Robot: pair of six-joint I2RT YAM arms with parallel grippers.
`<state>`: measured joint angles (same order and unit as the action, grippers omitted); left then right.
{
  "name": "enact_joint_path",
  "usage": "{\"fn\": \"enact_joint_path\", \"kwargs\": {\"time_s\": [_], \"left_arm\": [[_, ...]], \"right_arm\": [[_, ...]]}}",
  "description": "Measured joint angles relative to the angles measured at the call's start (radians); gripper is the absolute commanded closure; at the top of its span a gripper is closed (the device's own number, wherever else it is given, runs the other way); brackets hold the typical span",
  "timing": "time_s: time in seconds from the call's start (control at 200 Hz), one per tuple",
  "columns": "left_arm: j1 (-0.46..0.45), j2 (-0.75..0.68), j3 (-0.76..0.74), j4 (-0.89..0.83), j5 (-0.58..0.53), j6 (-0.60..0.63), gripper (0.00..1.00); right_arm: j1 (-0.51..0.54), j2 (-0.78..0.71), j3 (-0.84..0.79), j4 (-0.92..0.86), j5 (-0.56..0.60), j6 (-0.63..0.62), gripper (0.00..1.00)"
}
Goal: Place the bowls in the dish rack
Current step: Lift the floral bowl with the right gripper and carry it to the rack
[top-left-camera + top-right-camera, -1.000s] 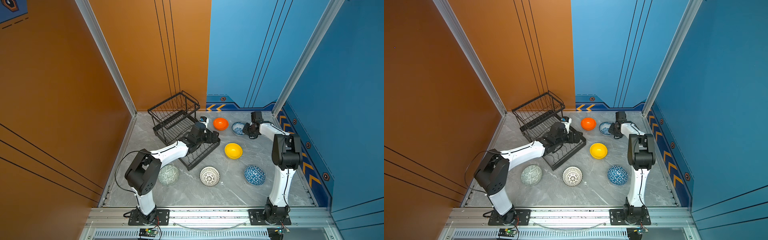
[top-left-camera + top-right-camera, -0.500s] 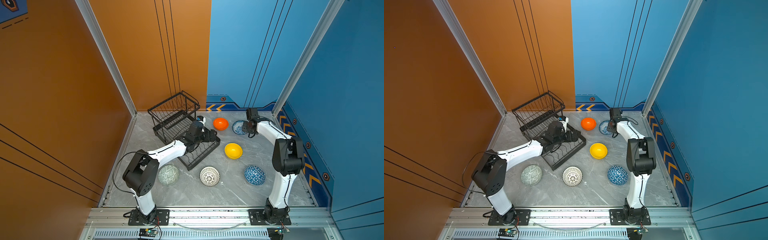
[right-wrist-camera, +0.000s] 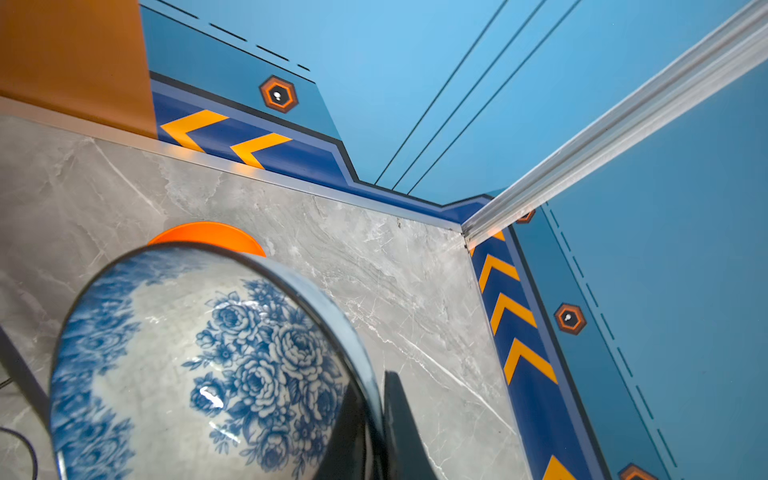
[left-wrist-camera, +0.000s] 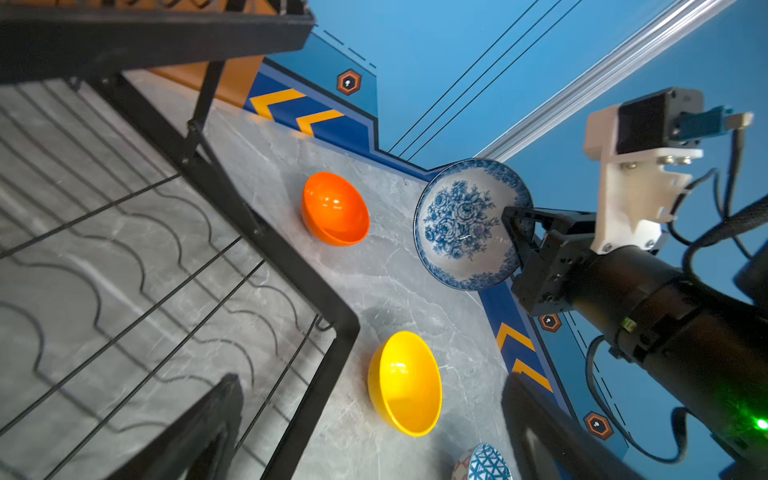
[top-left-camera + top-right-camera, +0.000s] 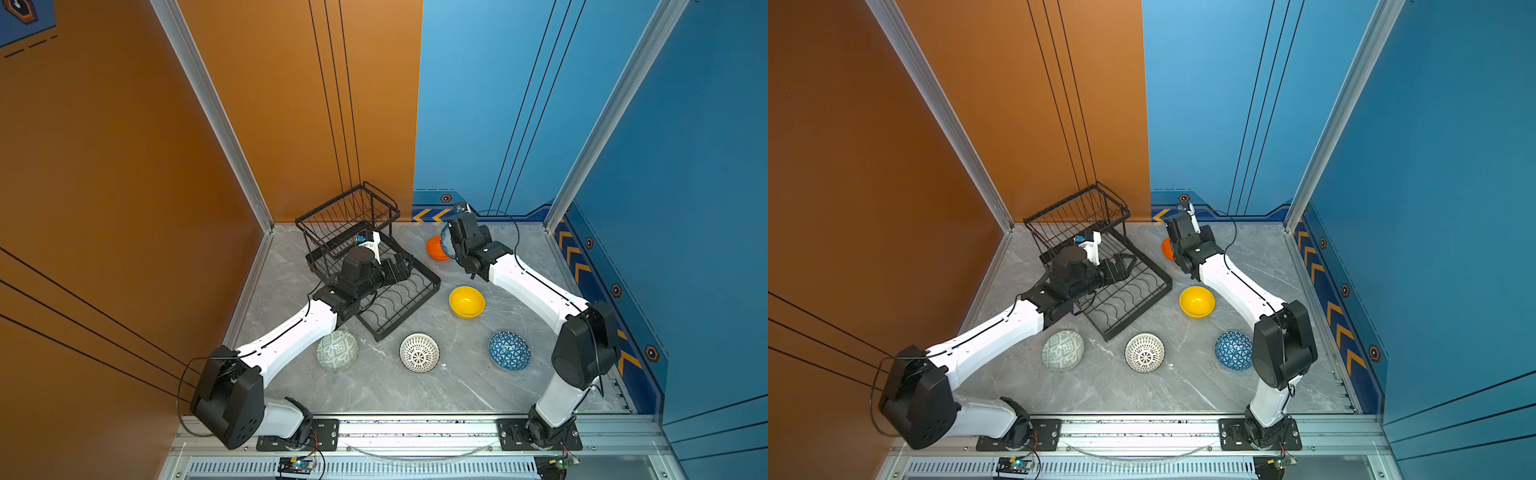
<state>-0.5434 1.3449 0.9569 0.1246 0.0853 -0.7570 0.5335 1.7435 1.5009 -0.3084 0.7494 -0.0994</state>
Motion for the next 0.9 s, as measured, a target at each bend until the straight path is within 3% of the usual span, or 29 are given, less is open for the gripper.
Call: {"fn": "enact_joint_path", "kwargs": {"time_s": [0.27, 0.435, 0.656, 0.901], "left_arm": [[0.181, -0.253, -0.21, -0.014, 0.049, -0.106, 0.02], [0.273, -0.352, -0.302, -0.008, 0.096, -0.159, 0.02], [0.361, -0.376, -0.368, -0.001, 0.166, -0.212, 0.02], [0.432, -0.362, -0.386, 0.044, 0.235, -0.246, 0.02]], "right_arm": [[0.161, 0.017, -0.059, 0.156, 0.099, -0.18, 1.0], [0.239, 0.106, -0.037, 0.234, 0.155, -0.261, 1.0], [0.319, 0.286, 0.018, 0.287, 0.197, -0.351, 1.0], [0.328, 0.428, 0.146, 0.328, 0.231, -0.419, 1.0]]}}
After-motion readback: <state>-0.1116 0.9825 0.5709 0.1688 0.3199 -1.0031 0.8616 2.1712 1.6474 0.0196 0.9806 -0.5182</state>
